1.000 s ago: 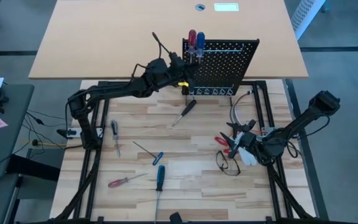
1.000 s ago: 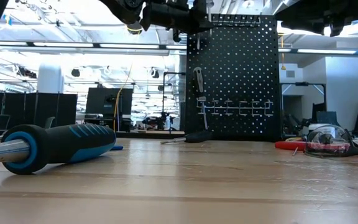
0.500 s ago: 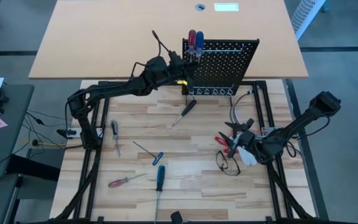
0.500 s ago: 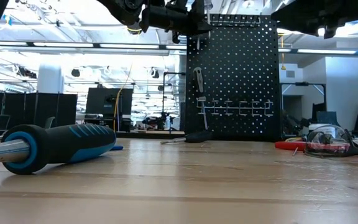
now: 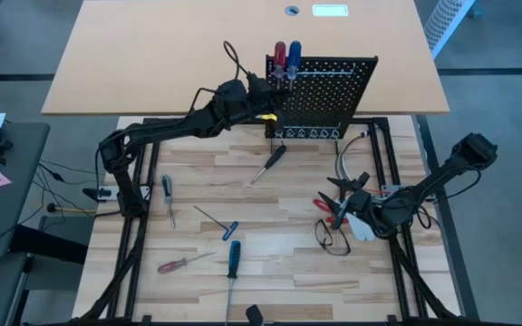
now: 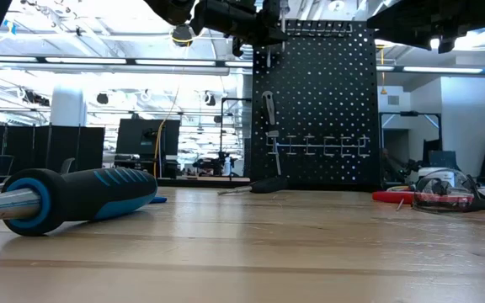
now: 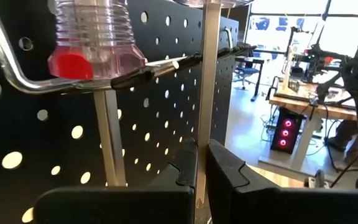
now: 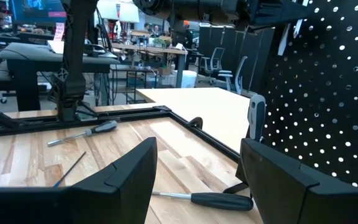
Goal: Hang tools onto peg board
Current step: Hang the right blue screwdriver on the pegboard
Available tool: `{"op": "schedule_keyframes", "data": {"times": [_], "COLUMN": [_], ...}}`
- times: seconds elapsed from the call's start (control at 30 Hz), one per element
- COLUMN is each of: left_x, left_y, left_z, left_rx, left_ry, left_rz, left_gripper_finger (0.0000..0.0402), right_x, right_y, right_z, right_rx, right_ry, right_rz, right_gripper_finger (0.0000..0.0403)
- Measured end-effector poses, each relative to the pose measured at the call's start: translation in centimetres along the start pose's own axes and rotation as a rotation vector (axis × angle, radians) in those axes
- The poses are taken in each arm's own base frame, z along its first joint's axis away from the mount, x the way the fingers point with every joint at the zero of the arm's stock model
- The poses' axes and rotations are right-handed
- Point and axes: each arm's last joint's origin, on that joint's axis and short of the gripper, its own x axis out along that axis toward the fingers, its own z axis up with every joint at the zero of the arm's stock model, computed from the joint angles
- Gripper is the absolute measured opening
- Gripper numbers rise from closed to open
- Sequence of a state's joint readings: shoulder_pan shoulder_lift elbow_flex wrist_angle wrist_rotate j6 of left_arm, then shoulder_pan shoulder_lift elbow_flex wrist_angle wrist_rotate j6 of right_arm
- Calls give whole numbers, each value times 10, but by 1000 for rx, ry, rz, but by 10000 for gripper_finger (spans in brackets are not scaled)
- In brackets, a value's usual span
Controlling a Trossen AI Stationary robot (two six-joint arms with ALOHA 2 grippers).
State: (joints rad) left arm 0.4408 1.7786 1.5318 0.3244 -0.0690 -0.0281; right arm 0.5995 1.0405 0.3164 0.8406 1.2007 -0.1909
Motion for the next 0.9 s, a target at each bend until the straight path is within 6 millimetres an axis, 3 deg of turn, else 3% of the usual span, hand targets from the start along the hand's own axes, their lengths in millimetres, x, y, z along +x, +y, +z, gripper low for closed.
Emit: {"op": "schedule_keyframes", "data": {"times": [0.9], "left_x": [1], "left_y": [2], "left_z": [-10], "left_rx": [-102], "left_ry": [77], "left_rz": [65], "left_gripper_finger": [19], "right_x": [0], "right_y": [0], "right_z": [0], "right_rx": [-2], "right_ry": [1], "right_rz": [1], "right_gripper_finger": [240]}}
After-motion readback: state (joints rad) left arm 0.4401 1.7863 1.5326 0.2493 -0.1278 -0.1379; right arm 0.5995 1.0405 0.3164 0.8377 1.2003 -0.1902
